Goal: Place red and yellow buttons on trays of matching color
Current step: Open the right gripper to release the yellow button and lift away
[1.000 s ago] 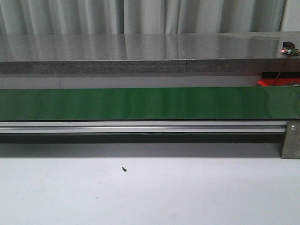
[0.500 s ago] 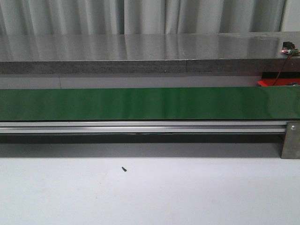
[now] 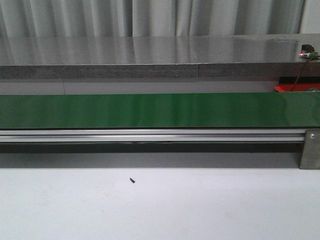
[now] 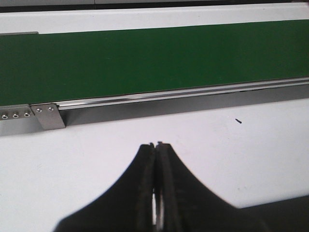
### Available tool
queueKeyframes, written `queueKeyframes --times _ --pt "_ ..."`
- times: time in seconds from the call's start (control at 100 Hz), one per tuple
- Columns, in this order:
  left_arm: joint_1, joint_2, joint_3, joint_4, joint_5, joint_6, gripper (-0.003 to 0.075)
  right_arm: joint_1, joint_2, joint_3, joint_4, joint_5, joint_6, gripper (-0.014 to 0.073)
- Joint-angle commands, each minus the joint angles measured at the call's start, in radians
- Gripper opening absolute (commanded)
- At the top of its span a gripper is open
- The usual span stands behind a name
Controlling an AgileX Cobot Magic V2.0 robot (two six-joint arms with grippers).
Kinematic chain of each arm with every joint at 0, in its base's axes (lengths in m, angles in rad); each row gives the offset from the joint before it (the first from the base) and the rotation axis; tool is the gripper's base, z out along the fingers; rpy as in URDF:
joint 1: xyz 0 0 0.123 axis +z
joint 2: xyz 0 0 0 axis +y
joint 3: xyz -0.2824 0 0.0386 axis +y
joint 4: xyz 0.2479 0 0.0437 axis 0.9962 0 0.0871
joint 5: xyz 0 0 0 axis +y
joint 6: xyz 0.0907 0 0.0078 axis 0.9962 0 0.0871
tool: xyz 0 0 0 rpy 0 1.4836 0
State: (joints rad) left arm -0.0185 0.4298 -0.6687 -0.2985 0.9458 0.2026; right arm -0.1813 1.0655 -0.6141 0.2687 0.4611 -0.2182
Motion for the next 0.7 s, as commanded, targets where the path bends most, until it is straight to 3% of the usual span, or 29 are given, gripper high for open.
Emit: queueKeyframes --times 0.0,0.69 --pt "-0.008 0.006 -0.025 -0.023 -0.061 -0.003 -0.0020 0.030 -0.067 -0.024 -0.004 -0.048 -0.008 -0.0060" --pt "-0.008 0.006 -0.025 -0.023 -0.080 -0.003 -0.0020 0.067 -0.354 0.030 0.026 -0.115 -0.006 -0.0060"
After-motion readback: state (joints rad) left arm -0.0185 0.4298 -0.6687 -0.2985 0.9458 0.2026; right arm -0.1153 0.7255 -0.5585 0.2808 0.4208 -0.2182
